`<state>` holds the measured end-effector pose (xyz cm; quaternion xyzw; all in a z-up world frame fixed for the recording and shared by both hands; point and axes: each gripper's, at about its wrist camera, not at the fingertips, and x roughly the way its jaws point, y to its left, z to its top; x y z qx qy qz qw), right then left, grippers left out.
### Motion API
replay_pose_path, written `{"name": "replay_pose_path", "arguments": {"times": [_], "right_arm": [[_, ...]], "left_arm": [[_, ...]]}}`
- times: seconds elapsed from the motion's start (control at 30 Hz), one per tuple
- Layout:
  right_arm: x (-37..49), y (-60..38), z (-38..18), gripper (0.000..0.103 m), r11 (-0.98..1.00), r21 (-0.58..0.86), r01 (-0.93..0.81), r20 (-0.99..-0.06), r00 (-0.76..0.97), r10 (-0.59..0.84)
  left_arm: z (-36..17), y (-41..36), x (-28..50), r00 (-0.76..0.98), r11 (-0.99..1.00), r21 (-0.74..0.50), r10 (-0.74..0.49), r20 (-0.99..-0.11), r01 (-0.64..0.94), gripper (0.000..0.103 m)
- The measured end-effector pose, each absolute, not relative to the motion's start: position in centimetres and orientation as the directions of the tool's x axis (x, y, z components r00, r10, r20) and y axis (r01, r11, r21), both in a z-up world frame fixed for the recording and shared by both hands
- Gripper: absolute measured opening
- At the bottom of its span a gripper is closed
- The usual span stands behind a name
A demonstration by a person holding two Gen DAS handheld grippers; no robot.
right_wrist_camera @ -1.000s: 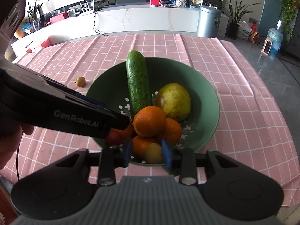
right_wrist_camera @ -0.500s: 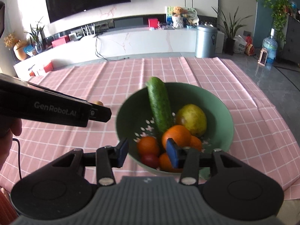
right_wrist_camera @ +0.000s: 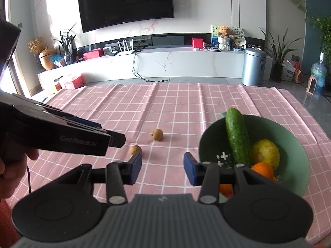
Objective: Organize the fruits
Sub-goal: 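Move both tools back to the tablecloth and grasp a brown fruit with the left tool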
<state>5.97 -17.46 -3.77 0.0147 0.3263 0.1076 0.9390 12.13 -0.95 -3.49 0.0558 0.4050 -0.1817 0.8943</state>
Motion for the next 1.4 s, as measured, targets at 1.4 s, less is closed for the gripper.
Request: {"name": "replay_pose_path", "arguments": {"times": [1.4], "right_arm": [[15.7, -12.3, -11.8, 0.025, 0.953, -0.07, -0.294, -0.691, 0.704, 0.166]], "left_arm": [[-11.1, 2.0, 20.3, 0.53, 0.947, -0.214, -0.311, -0.789, 0.238, 0.028]]}}
